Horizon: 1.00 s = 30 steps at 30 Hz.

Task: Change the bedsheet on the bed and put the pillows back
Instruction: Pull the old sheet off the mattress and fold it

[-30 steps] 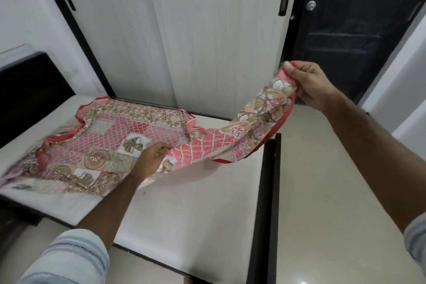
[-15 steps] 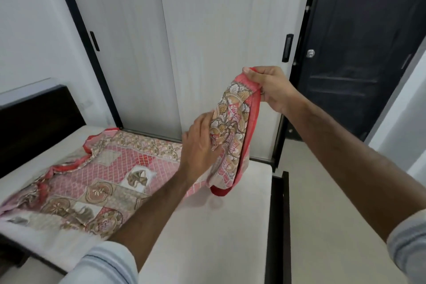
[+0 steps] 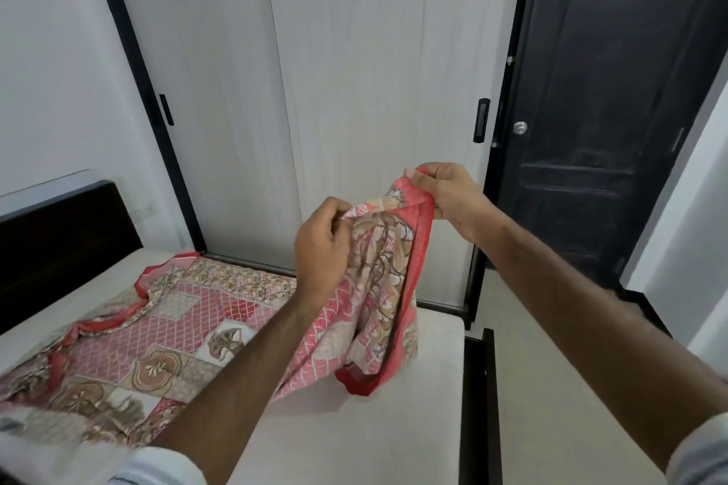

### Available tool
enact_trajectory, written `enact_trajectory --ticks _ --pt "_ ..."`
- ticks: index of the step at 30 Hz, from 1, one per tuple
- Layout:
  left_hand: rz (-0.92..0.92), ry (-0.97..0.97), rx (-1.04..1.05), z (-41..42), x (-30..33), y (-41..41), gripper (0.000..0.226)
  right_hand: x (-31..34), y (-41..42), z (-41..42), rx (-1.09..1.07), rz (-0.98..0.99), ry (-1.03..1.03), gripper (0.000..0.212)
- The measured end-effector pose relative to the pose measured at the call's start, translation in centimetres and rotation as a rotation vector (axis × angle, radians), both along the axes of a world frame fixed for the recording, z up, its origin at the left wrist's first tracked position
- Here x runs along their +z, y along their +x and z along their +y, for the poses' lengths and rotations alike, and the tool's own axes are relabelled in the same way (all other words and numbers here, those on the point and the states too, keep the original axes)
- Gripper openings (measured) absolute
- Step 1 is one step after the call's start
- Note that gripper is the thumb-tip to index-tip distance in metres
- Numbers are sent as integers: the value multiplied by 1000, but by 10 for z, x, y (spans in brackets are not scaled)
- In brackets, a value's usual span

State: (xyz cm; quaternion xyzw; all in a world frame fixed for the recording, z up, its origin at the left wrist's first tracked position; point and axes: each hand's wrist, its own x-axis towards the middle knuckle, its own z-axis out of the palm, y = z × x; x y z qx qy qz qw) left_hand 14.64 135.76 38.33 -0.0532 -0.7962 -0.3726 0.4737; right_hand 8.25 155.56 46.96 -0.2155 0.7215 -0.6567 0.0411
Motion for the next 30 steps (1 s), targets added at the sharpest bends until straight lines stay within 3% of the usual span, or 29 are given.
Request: enact_trajectory --ticks 2,5,7,10,13,15,17,22,26,30 --pt "-85 202 -132 3 1 0 12 -15 3 7 -16 71 131 20" --pt "-169 195 -185 7 -1 3 27 -45 15 13 102 54 229 32" --pt "-221 209 -208 11 -3 6 30 -63 25 21 277 13 155 45" --pt "-277 204 -190 11 -7 11 31 -86 31 30 451 54 72 45" --pt "-302 265 -178 12 -11 17 31 -108 32 27 372 58 -4 51" --pt "-307 296 -187 13 -14 22 32 -117 36 18 273 34 -89 30" --pt "-320 262 -183 13 -18 27 30 -121 38 10 174 24 -144 16" --pt "-331 197 -300 -10 -29 30 21 -114 31 -7 66 -188 -297 15" --pt "-348 17 -372 -25 -46 26 17 -80 27 -19 57 -75 -268 17" --pt "-332 -326 -240 -45 -63 12 18 -39 17 -32 93 40 -278 15"
